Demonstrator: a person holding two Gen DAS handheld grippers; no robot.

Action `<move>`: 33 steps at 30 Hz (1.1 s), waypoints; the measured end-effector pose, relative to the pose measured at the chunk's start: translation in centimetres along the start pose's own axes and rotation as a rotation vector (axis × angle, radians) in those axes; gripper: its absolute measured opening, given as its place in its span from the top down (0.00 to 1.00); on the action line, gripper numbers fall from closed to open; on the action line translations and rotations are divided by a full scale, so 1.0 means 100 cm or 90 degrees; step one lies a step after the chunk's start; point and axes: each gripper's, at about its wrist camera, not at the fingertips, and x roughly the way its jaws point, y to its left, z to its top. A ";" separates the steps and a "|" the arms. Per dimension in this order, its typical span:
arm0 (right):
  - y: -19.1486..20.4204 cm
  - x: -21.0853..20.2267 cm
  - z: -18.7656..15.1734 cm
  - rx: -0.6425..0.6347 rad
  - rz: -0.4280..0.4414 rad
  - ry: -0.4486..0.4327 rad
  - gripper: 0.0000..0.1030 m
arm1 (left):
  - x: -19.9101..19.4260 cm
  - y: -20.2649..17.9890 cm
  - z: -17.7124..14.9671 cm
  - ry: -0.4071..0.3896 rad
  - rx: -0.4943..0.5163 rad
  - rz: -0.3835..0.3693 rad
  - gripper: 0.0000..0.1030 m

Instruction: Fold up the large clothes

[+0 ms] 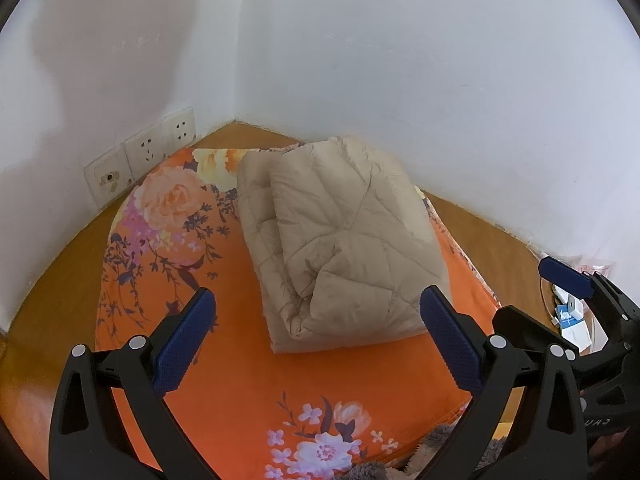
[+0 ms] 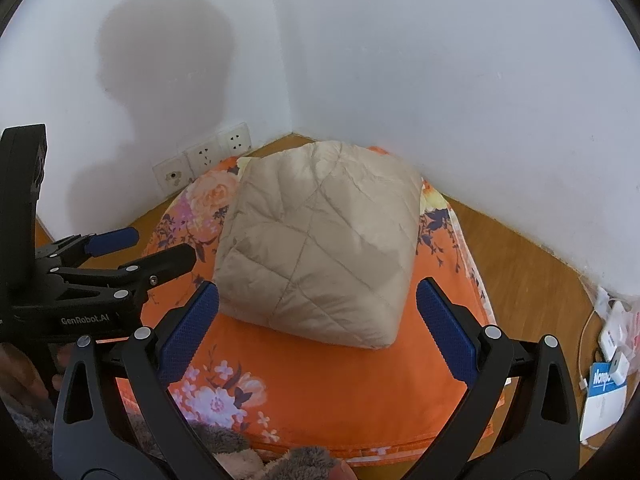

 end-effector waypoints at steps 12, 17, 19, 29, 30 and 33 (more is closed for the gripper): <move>0.001 0.002 0.001 0.002 -0.002 -0.001 0.04 | -0.002 -0.004 0.001 0.001 0.013 0.002 0.06; -0.004 0.004 0.001 0.015 -0.001 0.001 0.04 | -0.001 -0.003 0.001 0.003 0.015 0.003 0.06; -0.005 0.004 0.002 0.017 0.001 0.001 0.04 | -0.001 -0.004 0.001 0.003 0.016 0.002 0.06; -0.003 0.006 0.002 0.011 0.007 0.003 0.04 | -0.001 -0.004 0.001 -0.002 0.023 0.004 0.06; -0.002 0.005 0.002 0.012 0.006 0.003 0.04 | -0.001 -0.003 0.001 -0.002 0.022 0.003 0.06; -0.002 0.006 0.002 0.013 0.007 0.004 0.04 | -0.001 -0.002 0.002 -0.001 0.022 0.003 0.06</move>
